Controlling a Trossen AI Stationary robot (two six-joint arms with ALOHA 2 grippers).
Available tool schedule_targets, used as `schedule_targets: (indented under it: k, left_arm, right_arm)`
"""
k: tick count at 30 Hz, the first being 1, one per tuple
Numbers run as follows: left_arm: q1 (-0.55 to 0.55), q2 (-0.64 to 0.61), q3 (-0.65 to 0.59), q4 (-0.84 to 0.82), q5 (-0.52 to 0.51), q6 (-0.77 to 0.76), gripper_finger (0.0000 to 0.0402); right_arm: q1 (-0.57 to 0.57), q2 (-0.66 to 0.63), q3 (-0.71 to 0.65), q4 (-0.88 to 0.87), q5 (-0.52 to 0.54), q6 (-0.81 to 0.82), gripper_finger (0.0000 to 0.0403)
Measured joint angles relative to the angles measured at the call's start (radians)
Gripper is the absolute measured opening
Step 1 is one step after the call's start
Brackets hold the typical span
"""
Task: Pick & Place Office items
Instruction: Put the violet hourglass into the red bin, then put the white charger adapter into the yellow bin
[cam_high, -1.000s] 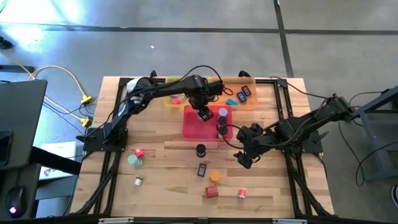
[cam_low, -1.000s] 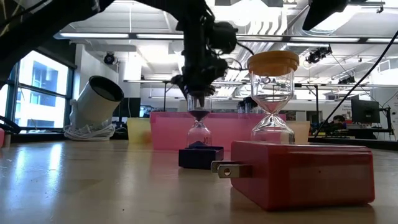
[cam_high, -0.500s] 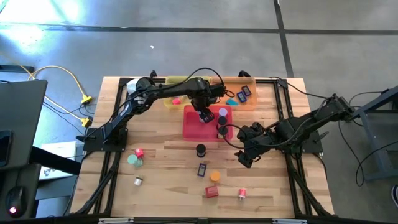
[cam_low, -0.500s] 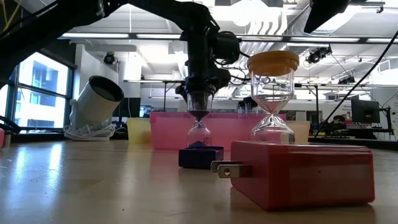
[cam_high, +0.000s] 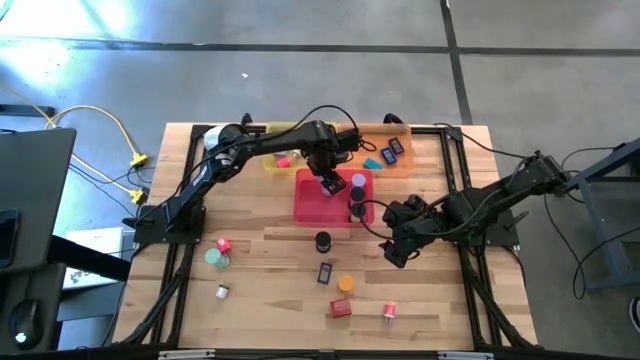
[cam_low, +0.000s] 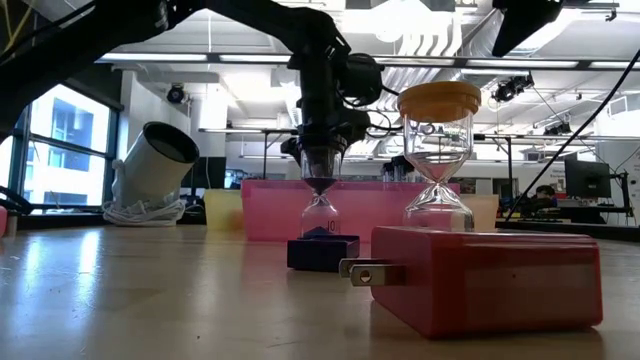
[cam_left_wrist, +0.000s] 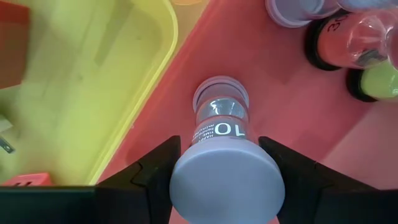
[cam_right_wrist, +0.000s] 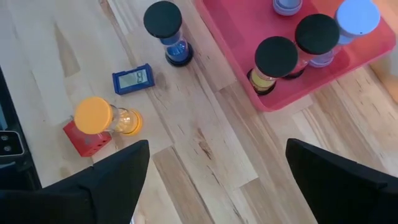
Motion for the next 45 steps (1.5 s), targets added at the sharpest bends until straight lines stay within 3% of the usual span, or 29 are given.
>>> schedule_targets:
  k: [21,30,33,37,45]
  left_arm:
    - [-0.016,0.0,0.0,-0.017,0.002,0.13,0.0225]
    - [-0.015,0.0,0.0,-0.016,-0.001,0.163,0.03]
    - [-0.016,0.0,0.0,-0.016,-0.019,0.111,0.032]
    - [-0.005,0.001,0.007,-0.037,0.034,0.139,0.0326]
    - [0.001,-0.062,0.021,-0.049,0.039,0.137,0.0326]
  right_arm:
    - [0.0,0.0,0.0,-0.038,0.0,-0.001,0.0366]
    - [0.0,0.0,0.0,-0.037,0.0,-0.001,0.0366]
    - [0.0,0.0,0.0,-0.037,0.0,0.0,0.0366]
    - [0.0,0.0,0.0,-0.037,0.0,0.0,0.0366]
    - [0.0,0.0,0.0,-0.036,0.0,0.0,0.0366]
